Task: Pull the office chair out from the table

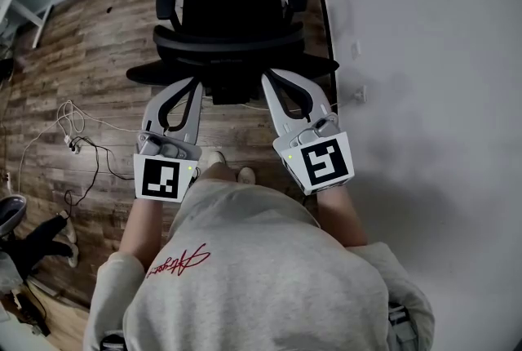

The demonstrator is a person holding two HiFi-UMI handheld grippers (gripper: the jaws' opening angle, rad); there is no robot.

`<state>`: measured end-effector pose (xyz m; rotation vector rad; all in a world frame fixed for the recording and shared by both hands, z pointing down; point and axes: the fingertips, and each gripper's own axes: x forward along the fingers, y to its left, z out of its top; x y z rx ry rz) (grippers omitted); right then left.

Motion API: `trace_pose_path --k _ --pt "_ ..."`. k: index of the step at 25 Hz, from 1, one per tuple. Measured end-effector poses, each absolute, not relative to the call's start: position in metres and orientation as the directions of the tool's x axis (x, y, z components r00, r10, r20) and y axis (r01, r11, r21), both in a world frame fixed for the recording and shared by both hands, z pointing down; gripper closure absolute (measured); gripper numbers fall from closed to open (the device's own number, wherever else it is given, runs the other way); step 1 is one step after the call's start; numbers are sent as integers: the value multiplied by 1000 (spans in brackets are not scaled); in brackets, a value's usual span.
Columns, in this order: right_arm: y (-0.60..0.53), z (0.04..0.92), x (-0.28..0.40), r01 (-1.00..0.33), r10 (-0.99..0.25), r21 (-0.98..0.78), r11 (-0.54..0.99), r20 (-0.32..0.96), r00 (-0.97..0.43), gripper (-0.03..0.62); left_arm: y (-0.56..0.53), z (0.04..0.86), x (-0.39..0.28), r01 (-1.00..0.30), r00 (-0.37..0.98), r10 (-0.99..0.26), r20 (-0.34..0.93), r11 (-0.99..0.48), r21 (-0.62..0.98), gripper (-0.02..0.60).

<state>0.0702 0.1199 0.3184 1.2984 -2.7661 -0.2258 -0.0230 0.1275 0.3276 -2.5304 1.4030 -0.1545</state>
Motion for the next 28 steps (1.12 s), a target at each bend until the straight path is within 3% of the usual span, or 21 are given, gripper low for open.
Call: trace_pose_path --k 7,25,28 --pt "122 320 78 -783 -786 68 618 25 -618 592 130 329 -20 -806 549 -836 -17 -524 -275 588" --pt "126 329 76 -789 -798 121 602 46 -602 592 138 328 -23 -812 548 -836 -31 -523 -259 588" --pt "127 328 77 -791 -799 119 600 46 -599 592 141 333 -22 -756 569 -822 36 -540 -371 588"
